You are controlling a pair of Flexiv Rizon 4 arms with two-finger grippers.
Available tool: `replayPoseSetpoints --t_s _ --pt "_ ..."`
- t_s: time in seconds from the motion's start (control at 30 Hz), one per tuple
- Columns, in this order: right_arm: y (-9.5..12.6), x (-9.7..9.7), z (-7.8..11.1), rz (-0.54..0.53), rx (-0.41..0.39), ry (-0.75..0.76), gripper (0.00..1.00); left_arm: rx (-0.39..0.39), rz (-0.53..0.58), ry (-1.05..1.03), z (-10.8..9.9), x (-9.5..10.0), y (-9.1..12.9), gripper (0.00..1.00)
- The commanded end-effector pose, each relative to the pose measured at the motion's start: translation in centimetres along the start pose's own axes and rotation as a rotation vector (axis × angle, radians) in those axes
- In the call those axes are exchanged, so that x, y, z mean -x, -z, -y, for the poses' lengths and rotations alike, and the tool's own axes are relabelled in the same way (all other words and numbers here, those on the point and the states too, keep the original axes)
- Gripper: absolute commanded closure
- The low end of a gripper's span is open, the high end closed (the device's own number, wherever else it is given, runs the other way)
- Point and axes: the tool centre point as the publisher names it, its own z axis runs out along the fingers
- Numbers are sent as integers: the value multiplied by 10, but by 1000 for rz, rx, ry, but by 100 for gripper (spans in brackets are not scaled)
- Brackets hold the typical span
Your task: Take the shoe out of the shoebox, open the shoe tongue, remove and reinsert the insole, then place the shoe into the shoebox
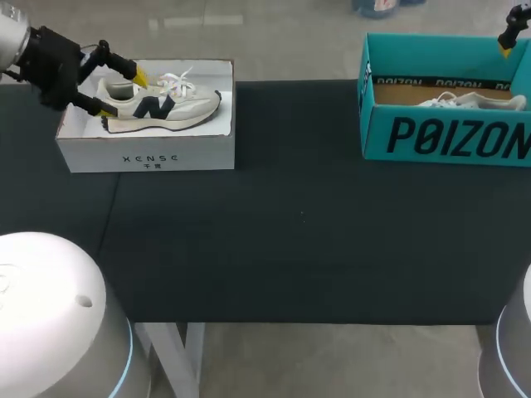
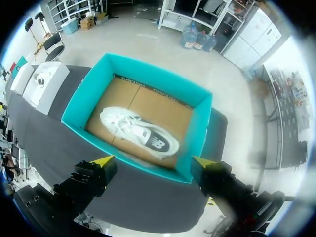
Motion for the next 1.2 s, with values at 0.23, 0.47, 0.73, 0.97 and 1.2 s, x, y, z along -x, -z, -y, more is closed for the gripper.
replayPoseSetpoints --t_s 0.23,0.47,0.73,0.97,1.2 --pt "0 0 0 0 1 -1 0 -42 -415 -137 -119 -28 -3 0" --pt "0 0 0 0 1 -1 0 64 -652 -122 -168 -53 -5 0" --pt "0 0 0 0 1 -1 0 64 -652 -122 -168 -53 -5 0" --pt "0 0 0 0 1 -1 0 64 -652 -122 -168 -53 -5 0" --pt "0 0 0 0 1 -1 0 64 -652 -122 -168 -53 -5 0"
